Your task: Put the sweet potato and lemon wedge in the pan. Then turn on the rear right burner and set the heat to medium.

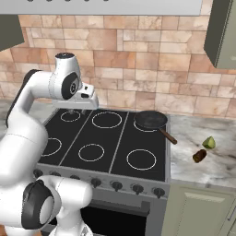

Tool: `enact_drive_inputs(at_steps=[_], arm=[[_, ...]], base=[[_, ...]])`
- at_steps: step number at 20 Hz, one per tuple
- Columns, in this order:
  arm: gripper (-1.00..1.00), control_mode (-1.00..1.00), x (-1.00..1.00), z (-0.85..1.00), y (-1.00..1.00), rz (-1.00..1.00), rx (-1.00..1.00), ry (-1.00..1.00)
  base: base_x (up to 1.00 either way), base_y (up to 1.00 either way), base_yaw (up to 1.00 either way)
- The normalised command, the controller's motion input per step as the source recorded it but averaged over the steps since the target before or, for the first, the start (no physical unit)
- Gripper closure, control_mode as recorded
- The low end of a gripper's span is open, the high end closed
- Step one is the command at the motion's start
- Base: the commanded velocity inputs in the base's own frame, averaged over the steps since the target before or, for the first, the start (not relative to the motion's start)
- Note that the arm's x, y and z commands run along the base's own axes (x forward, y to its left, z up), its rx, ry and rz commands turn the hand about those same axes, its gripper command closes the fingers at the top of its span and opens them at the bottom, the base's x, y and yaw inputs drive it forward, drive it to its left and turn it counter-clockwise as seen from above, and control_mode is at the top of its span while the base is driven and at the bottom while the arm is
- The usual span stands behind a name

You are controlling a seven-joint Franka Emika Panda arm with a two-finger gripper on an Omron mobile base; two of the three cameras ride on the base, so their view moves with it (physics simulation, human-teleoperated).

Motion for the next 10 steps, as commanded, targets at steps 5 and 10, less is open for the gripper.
enact_drive_inputs(at_steps=[5, 10], arm=[[-1.00, -1.00, 0.04, -0.01, 0.00, 0.00, 0.00, -0.05], [-1.00, -1.00, -0.05, -0.02, -0.55, -0.08, 0.00, -0.03]], base=[[0.00, 0.00, 0.00], [0.00, 0.00, 0.00]])
